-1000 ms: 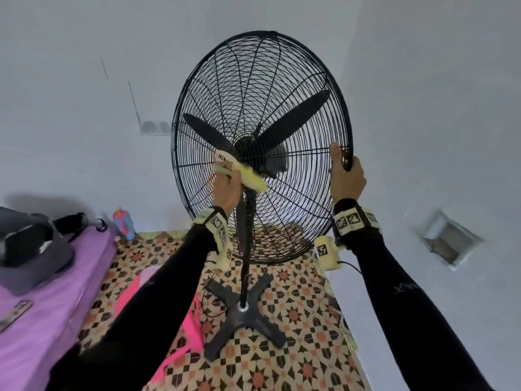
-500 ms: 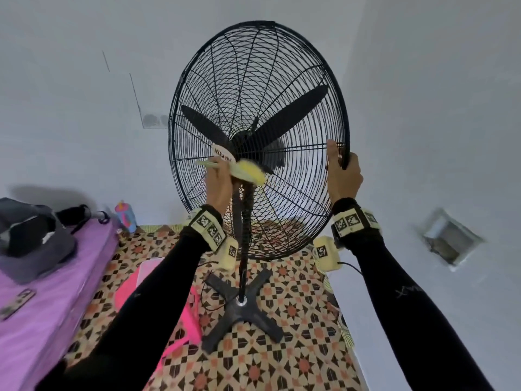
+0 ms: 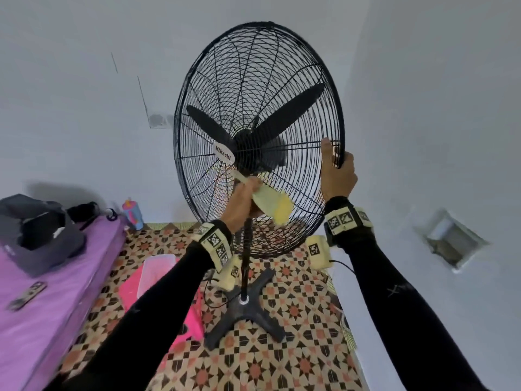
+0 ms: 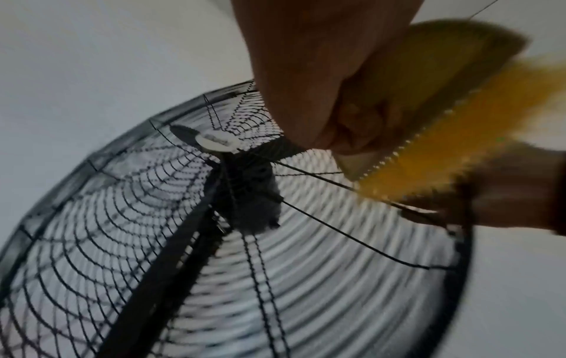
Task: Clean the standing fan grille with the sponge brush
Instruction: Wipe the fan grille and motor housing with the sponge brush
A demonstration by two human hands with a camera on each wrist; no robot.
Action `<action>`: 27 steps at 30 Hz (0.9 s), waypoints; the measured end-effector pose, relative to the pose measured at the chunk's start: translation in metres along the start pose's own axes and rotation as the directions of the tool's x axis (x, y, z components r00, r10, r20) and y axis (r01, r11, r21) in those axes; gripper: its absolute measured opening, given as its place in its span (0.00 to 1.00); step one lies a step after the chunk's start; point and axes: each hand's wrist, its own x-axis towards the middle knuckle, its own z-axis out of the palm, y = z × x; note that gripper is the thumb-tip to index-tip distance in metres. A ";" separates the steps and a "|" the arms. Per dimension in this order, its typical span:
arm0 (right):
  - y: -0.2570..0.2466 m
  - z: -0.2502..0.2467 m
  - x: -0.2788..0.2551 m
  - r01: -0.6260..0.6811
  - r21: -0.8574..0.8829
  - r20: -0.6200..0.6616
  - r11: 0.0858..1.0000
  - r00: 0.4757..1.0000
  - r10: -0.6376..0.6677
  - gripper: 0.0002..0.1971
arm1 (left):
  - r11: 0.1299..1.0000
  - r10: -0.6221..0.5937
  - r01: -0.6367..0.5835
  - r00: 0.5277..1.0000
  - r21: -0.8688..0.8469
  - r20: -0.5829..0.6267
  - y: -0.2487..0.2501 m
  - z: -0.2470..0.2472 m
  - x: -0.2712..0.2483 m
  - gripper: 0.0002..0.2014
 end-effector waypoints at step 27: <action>0.009 0.007 -0.018 0.026 0.175 0.078 0.984 0.996 -0.041 0.38 | 0.997 0.026 -0.062 0.867 -0.056 -0.498 0.028 -0.016 0.001 0.08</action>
